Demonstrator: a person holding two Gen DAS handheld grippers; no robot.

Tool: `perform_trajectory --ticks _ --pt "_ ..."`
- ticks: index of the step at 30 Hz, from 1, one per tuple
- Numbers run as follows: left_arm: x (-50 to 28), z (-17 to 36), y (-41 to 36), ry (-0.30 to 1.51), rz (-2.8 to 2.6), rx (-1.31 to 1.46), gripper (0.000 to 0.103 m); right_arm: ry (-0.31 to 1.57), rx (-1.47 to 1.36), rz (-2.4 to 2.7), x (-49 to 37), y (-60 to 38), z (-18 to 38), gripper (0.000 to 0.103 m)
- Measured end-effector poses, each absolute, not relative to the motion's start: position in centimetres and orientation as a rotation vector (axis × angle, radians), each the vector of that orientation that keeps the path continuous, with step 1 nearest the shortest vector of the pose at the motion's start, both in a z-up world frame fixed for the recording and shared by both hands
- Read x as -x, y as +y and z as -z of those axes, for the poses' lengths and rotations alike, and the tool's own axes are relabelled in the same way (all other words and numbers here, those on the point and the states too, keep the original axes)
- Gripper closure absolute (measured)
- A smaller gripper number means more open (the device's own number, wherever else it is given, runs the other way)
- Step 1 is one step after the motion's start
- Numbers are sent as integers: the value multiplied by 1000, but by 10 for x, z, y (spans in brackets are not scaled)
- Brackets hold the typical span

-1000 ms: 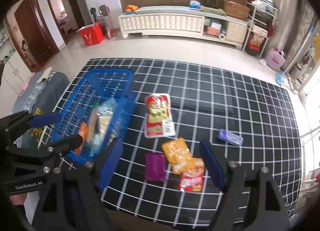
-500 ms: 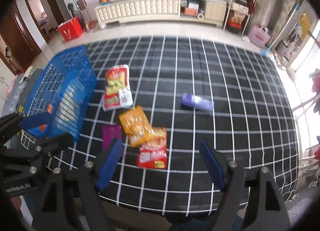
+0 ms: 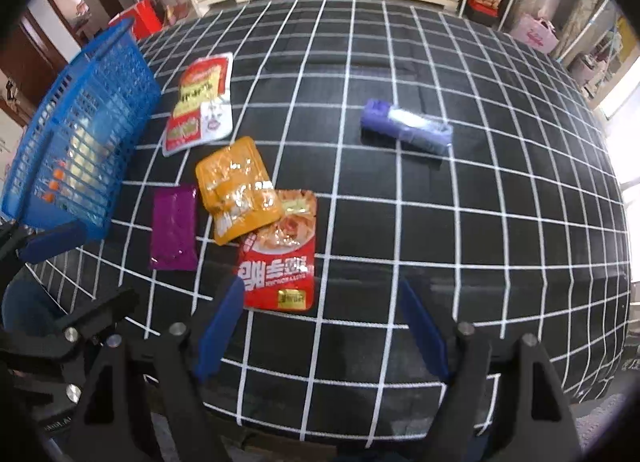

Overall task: Organize snacks
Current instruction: 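Move both tools back over the remaining snack packets, then grasp the red-and-white noodle snack bag with the right tool while the left tool grasps the orange pouch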

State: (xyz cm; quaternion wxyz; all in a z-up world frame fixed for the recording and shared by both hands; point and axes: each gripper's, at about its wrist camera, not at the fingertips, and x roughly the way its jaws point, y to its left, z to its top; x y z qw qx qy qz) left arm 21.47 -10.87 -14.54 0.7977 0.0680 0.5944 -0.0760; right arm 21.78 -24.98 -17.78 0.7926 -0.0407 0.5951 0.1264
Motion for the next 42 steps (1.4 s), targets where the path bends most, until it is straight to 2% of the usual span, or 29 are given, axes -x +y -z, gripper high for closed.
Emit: perform_trajectory --ticks 13,19,20,21,24,27,42 --pt "-221 176 -97 1329 144 -162 37 1376 146 -298 -242 -212 222 21" --pt "-226 178 -91 1330 133 -152 37 1316 227 -301 -237 -203 224 23" --pt "-226 178 -91 1330 130 -148 37 1306 229 -307 -235 -205 223 29" --pt "-227 177 -90 1328 131 -144 37 1299 231 -310 -234 -207 221 39" --pt "-230 177 -91 1327 125 -128 37 1287 231 -314 -231 -216 217 58" --pt "-235 175 -93 1327 125 -97 37 1274 225 -325 -230 -228 215 68" --pt "-290 190 -110 1426 91 182 37 1282 -7 -294 -240 -279 202 70"
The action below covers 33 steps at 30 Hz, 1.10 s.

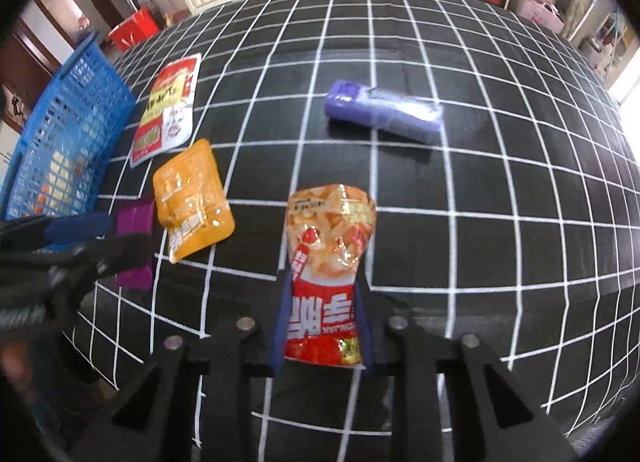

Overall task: Organize snacks
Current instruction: 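Grasp the red-and-white noodle snack bag with the right tool while the left tool grasps the orange pouch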

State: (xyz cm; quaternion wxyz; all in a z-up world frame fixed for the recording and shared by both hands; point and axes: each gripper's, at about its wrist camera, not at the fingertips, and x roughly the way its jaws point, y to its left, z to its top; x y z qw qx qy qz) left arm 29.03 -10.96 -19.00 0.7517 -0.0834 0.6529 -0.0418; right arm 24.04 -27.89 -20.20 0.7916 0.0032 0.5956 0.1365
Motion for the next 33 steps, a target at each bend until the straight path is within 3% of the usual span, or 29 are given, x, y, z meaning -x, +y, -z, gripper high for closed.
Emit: perform_trajectory --ticks 8,21,23,24,25,26,33 --pt "-318 222 -124 1500 34 267 37 1262 -50 -311 -244 -297 194 70" --pt "-330 225 -190 1466 57 -18 37 1259 -119 -307 -252 -309 199 70" --pt "-333 223 -191 1452 54 -13 42 1263 -124 -304 -252 -311 200 70" --pt "-331 223 -192 1437 52 -10 52 1263 -126 -302 -253 -310 201 70" --pt "-331 220 -192 1421 59 -10 70 1264 -129 -300 -253 -310 202 70" --pt "-332 218 -192 1415 67 -13 75 1265 -134 -303 -253 -310 203 70" --pt "-328 216 -196 1392 114 -2 86 1269 -142 -305 -253 -306 203 70"
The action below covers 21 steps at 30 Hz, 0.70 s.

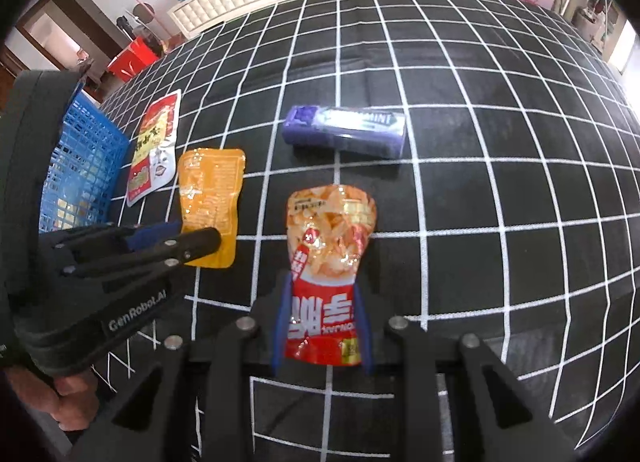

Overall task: Organize snacks
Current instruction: 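Grasp the red-and-white noodle snack bag with the right tool while the left tool grasps the orange pouch, then carry the noodle snack bag and orange pouch over the blue basket with both tools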

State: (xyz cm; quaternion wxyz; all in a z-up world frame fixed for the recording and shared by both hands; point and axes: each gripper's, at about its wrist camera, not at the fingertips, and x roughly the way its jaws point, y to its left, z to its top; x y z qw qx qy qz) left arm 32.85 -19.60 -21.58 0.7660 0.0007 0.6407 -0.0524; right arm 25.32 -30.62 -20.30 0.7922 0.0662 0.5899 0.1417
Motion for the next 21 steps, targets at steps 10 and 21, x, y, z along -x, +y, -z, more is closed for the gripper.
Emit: perform_trajectory --ticks 10,21 --pt "-294 172 -166 1323 154 42 87 1247 -156 -286 -250 -302 176 70" --pt "-257 70 -96 1186 177 57 87 1111 -115 -338 -232 -242 97 70"
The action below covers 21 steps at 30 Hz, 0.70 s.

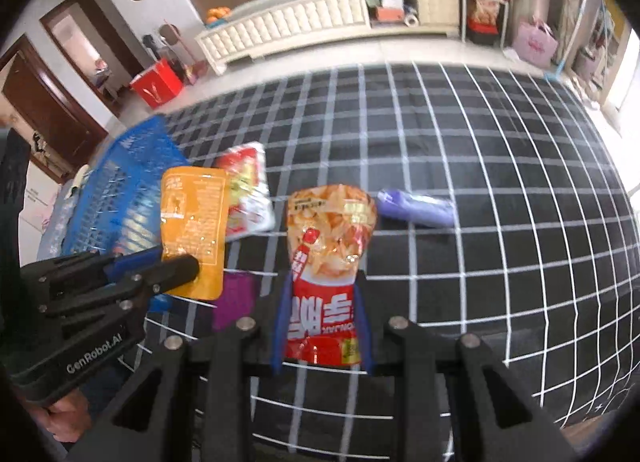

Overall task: Organize snacks
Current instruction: 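Carry the noodle snack bag and orange pouch over the blue basket with both tools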

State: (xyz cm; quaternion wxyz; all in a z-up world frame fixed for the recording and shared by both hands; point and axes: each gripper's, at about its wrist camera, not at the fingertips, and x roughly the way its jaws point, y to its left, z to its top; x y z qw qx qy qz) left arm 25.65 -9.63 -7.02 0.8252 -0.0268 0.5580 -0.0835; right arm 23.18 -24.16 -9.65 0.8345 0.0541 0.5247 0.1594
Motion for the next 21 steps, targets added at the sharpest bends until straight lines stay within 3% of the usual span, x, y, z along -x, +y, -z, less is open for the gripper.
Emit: perform_trajectory --ticks 10,21 --pt "-227 17 -5 1098 115 34 87 985 -79 -459 -213 -152 41 70" --pt "-210 37 72 1132 45 60 87 997 -14 -553 -209 -68 50 70"
